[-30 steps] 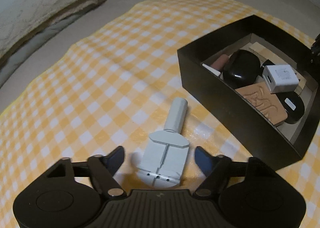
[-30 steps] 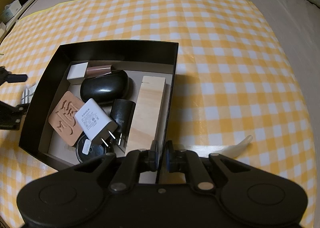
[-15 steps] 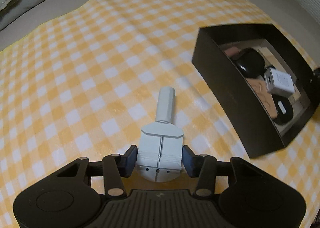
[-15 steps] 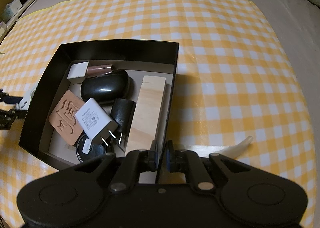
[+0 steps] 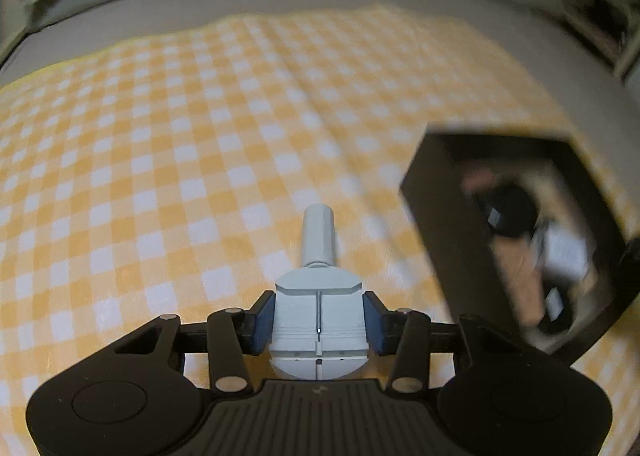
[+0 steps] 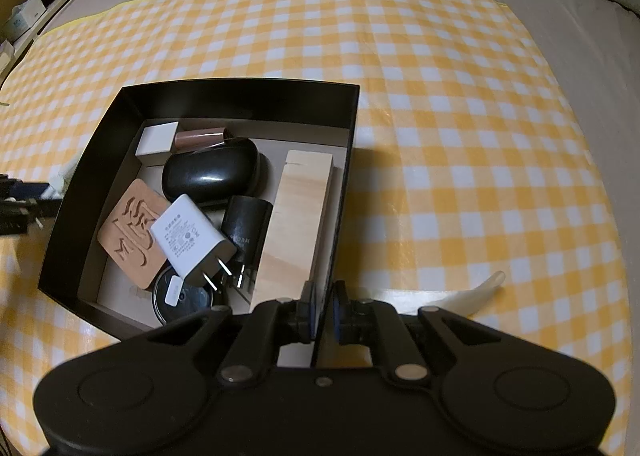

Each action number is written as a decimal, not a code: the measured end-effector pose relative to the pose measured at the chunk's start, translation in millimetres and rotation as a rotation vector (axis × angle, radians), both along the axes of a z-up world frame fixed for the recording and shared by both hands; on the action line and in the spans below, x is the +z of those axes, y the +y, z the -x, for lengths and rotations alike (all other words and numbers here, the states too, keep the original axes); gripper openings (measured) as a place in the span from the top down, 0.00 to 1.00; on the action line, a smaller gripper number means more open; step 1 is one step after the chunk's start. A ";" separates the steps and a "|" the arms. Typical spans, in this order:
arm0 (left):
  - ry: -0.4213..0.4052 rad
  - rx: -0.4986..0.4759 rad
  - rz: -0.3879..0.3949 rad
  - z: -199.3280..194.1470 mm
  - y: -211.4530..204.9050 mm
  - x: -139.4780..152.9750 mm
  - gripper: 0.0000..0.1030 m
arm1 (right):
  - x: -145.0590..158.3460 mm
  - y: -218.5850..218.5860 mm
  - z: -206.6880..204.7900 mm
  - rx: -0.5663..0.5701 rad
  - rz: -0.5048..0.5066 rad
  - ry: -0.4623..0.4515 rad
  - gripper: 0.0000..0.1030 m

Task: Organize rigid objects

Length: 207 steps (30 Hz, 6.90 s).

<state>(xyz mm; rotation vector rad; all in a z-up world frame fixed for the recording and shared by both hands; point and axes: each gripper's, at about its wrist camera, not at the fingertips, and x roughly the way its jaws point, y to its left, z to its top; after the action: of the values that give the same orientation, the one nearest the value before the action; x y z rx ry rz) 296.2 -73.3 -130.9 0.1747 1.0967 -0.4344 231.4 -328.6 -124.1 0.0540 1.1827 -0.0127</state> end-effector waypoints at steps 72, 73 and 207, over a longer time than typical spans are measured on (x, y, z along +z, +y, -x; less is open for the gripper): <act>0.113 0.043 0.296 77.2 -80.7 46.4 0.39 | -0.5 4.8 -0.7 0.014 0.017 0.001 0.92; 0.113 0.046 0.297 77.9 -79.2 46.7 0.31 | -0.7 5.0 -0.6 0.014 0.018 0.001 0.92; -0.561 0.063 0.127 256.4 -22.3 144.8 0.00 | 130.1 50.5 240.5 -0.062 0.117 -0.738 0.00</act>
<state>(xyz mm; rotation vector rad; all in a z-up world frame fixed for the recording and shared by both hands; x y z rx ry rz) 39.8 -95.6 13.9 0.1378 0.5209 -0.3660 -9.1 -278.2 6.0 -0.0092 0.4404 -0.1078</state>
